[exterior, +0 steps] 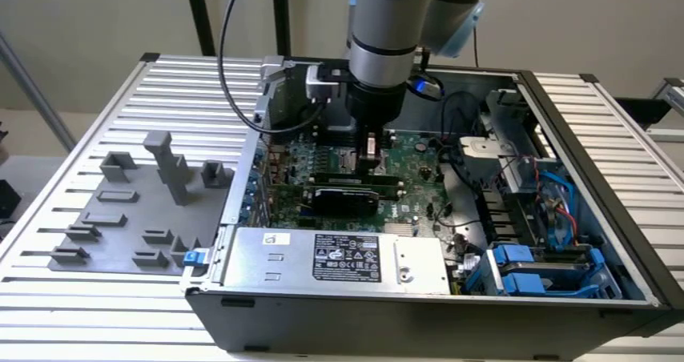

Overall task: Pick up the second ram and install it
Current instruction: 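Press down the second ram until it locks into place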

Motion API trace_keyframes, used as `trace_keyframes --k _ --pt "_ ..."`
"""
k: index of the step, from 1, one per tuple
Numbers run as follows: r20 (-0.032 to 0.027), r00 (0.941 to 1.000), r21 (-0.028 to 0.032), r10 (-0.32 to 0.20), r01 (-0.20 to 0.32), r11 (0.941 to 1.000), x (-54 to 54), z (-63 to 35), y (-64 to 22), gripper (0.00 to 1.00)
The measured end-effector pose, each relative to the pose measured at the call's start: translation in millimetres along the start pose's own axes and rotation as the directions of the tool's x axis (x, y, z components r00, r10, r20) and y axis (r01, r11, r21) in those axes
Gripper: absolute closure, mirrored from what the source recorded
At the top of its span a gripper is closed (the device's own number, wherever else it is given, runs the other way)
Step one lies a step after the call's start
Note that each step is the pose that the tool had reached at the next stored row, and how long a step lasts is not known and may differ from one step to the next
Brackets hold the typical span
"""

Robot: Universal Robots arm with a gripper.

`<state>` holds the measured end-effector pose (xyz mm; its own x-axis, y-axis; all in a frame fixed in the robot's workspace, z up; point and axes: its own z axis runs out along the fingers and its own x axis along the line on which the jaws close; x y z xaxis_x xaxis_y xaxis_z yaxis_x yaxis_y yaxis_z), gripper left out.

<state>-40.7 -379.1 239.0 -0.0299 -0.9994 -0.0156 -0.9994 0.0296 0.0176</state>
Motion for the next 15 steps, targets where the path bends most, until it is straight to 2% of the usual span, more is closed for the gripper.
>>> trace_keyframes --k 2,3,15 --pt "0.0 1.0 0.0 0.0 0.0 1.0 0.0 -2.9 1.0 0.0" --pt "0.0001 1.0 0.0 0.0 0.0 1.0 0.0 -3.5 1.0 1.0" --pt "0.0 1.0 0.0 0.0 0.0 1.0 0.0 -3.8 1.1 1.0"
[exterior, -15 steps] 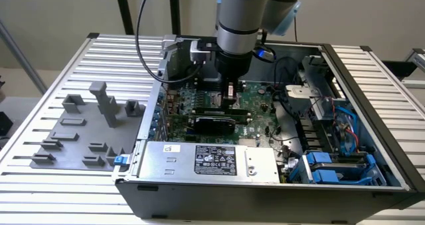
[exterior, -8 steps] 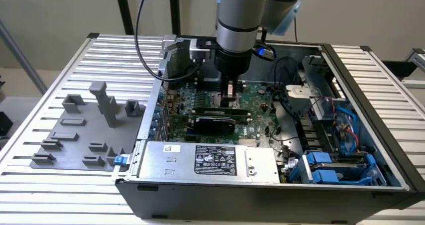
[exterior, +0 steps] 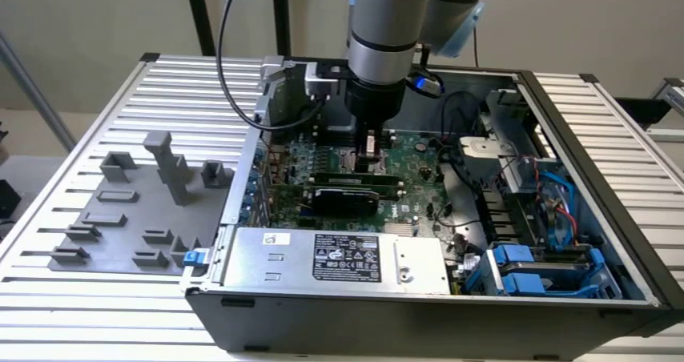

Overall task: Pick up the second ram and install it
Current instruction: 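Press down the second ram until it locks into place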

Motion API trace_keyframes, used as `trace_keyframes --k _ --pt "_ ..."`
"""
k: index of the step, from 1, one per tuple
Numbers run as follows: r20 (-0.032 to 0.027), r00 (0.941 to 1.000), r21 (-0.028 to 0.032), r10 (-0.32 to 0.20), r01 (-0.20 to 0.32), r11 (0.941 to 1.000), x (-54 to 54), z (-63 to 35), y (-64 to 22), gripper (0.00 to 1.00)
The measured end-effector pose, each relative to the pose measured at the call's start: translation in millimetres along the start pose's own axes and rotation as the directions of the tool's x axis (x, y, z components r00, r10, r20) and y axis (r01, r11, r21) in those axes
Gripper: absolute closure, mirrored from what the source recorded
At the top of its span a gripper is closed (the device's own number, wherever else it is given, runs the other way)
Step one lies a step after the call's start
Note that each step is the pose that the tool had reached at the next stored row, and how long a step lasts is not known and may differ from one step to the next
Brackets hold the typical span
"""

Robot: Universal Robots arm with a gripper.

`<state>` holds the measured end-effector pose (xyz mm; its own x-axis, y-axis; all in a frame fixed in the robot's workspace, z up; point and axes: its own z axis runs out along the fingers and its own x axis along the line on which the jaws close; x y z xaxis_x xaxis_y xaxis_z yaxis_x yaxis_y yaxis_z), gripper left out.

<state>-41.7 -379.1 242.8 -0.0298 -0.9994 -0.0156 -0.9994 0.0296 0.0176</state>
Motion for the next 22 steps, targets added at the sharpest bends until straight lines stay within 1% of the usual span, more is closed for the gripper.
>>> trace_keyframes --k 6,13,15,18,20,22 --pt "-0.0001 1.0 0.0 0.0 0.0 1.0 -0.2 0.9 0.0 1.0" --pt "-0.0001 1.0 0.0 0.0 0.0 1.0 -1.5 11.3 -0.1 1.0" --pt "-0.0018 1.0 -0.0006 0.0 0.0 1.0 -1.4 14.3 -0.2 1.0" --pt "-0.0008 1.0 -0.0004 0.0 0.0 1.0 -1.7 18.2 -0.2 1.0" --pt "-0.0007 1.0 -0.0002 0.0 0.0 1.0 -1.5 17.5 -0.1 1.0" --pt "0.0015 1.0 0.0006 0.0 0.0 1.0 -2.0 11.9 -0.2 1.0"
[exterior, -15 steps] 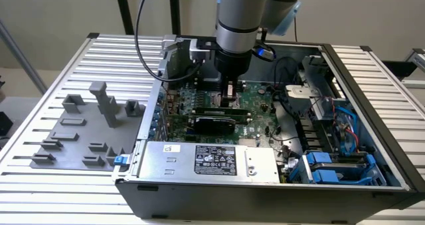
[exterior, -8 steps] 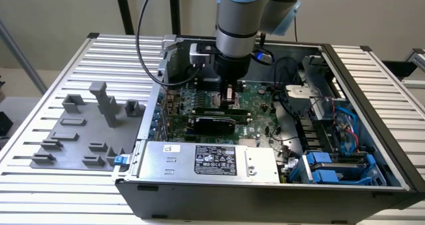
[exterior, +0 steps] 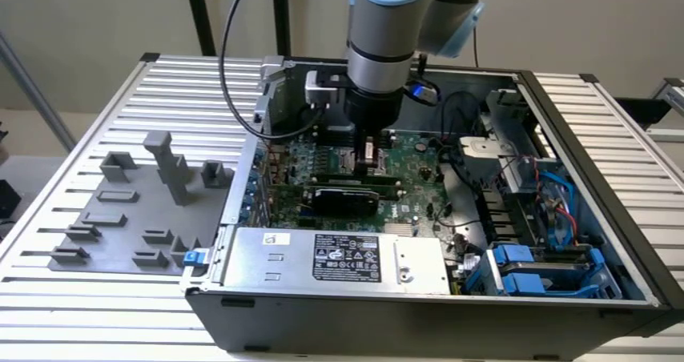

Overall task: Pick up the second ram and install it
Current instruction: 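Press down the second ram until it locks into place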

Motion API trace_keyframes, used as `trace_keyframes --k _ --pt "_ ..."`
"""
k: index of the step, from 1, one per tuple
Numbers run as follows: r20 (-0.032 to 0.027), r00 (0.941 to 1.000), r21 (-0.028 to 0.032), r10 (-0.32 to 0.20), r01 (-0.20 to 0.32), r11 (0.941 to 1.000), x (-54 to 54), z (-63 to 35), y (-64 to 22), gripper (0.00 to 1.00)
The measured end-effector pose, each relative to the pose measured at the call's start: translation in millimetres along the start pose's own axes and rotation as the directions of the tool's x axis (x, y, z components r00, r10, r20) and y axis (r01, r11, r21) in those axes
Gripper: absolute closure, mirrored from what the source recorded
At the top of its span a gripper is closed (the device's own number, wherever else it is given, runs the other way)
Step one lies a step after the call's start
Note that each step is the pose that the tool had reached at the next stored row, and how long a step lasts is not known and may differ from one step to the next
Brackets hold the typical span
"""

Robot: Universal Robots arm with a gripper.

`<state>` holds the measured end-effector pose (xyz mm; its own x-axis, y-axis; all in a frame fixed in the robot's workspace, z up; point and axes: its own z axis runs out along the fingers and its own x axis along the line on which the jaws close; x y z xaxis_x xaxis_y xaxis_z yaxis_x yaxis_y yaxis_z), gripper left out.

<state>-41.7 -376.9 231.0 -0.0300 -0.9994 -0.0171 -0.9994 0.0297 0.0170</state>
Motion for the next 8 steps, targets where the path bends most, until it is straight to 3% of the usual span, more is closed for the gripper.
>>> trace_keyframes --k 3,8 --pt "-0.0015 1.0 -0.0006 0.0 0.0 1.0 -0.1 -13.3 0.2 1.0" --pt "-0.0014 1.0 -0.0006 0.0 0.0 1.0 -0.1 -14.5 0.2 1.0"
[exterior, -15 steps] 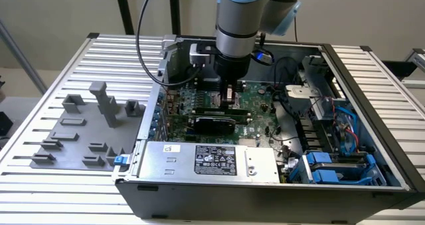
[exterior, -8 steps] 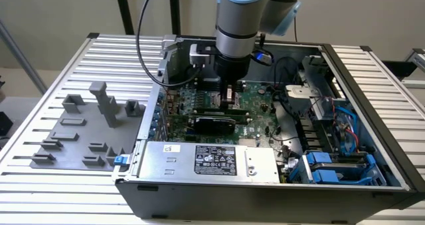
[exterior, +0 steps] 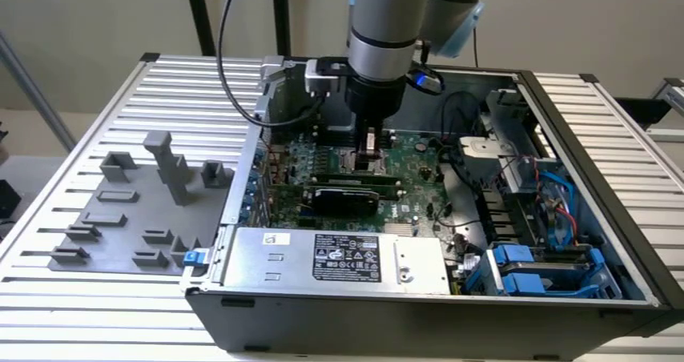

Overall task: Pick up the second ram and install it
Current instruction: 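Press down the second ram until it locks into place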

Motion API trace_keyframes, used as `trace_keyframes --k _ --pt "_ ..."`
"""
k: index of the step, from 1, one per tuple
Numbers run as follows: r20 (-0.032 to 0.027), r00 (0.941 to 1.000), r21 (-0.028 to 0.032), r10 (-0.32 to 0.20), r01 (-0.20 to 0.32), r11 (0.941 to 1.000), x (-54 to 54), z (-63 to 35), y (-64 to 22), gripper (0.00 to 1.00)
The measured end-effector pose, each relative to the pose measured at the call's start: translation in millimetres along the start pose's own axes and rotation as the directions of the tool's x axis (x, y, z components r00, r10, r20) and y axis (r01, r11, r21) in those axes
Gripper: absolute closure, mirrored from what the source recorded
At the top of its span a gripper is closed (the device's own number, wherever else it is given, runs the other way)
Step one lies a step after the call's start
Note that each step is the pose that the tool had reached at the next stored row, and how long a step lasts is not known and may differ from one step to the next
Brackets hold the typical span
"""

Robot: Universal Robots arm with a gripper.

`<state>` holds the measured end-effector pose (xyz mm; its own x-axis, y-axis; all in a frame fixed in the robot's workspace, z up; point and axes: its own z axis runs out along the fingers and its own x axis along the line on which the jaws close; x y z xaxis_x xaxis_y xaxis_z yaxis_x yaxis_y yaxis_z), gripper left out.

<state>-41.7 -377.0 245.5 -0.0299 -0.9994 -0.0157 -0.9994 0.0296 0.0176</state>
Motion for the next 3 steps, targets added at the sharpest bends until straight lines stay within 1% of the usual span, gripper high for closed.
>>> trace_keyframes --k 3 --pt "-0.0001 1.0 -0.0001 0.0 0.0 1.0 0.0 0.0 0.0 1.0"
